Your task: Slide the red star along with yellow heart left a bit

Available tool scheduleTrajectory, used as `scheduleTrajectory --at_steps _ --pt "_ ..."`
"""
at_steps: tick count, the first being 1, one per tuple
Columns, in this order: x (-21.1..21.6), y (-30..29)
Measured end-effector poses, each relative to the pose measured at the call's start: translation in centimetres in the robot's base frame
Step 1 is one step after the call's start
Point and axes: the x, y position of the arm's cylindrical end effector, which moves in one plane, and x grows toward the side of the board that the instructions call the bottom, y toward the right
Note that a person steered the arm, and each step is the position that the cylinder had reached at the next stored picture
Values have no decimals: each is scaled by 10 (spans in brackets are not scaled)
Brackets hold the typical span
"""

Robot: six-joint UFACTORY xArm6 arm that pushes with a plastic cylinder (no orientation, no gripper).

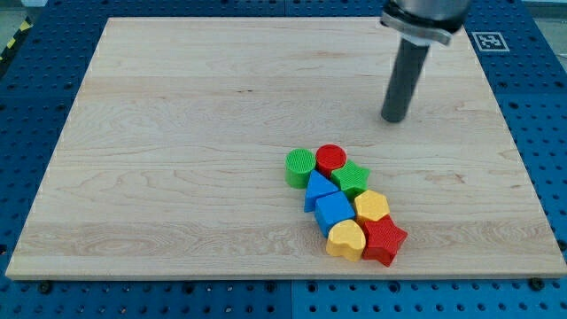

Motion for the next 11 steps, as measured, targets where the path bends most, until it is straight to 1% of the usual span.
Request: scheduleTrajectory --at_steps 2,3,5,8,11 --pt "141 0" --pt "188 0" --pt "188 -1" --pt "188 -58" --pt "187 -68"
